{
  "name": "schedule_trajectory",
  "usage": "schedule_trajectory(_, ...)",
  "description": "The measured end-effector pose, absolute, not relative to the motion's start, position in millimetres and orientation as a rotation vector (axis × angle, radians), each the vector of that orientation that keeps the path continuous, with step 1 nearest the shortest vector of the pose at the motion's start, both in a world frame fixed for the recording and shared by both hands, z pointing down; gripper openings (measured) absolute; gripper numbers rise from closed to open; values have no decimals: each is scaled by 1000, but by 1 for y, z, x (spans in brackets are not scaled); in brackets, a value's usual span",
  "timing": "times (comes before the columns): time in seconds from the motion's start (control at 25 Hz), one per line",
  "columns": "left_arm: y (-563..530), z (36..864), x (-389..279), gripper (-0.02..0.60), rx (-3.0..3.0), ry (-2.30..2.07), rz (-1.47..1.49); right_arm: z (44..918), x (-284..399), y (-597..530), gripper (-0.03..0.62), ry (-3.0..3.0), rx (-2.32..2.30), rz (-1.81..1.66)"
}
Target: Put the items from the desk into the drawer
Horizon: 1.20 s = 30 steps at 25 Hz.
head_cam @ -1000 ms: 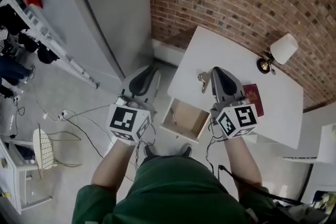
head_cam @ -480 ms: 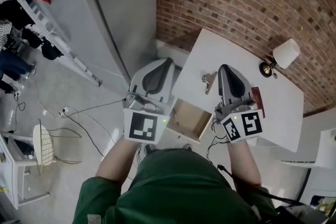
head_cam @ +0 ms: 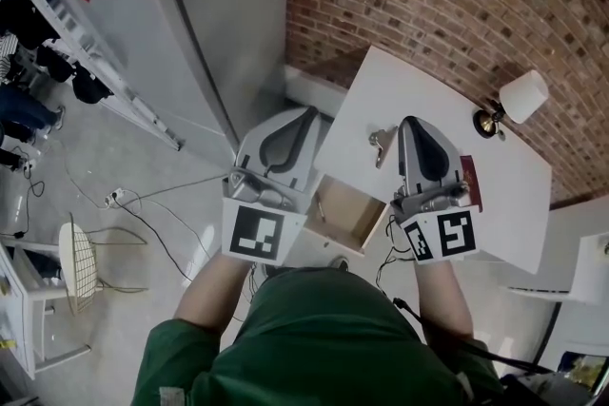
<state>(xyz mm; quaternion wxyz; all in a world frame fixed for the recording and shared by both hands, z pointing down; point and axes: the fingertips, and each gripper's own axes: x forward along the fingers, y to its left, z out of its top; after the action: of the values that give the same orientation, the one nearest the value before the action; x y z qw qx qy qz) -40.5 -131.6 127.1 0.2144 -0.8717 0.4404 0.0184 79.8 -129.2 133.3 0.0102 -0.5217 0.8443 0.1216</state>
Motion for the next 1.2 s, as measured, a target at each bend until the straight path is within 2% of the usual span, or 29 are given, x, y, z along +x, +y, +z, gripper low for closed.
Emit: schedule_trajectory(1.2, -138, 145, -21, 8, -2510, 1237, 29, 145, 99, -129, 2, 2643, -1634, 350)
